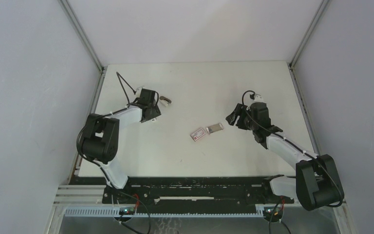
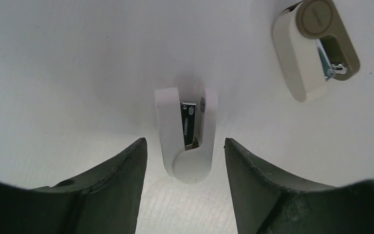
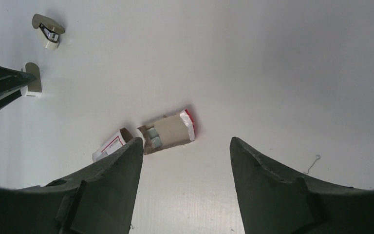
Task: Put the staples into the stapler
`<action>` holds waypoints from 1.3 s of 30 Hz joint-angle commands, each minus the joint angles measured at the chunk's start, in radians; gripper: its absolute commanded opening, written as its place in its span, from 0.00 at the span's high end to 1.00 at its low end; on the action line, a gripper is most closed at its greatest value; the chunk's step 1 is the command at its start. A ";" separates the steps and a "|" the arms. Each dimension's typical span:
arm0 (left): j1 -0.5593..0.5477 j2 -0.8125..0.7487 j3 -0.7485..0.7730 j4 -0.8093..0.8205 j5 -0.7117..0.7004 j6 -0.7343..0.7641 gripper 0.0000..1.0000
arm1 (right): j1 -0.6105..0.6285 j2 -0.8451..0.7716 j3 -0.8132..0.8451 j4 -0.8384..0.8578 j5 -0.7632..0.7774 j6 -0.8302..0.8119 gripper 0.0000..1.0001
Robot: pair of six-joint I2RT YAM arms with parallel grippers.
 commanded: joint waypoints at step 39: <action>-0.670 -0.937 -0.512 0.370 0.116 0.506 1.00 | 0.223 -0.187 0.175 -0.096 -0.531 0.072 0.29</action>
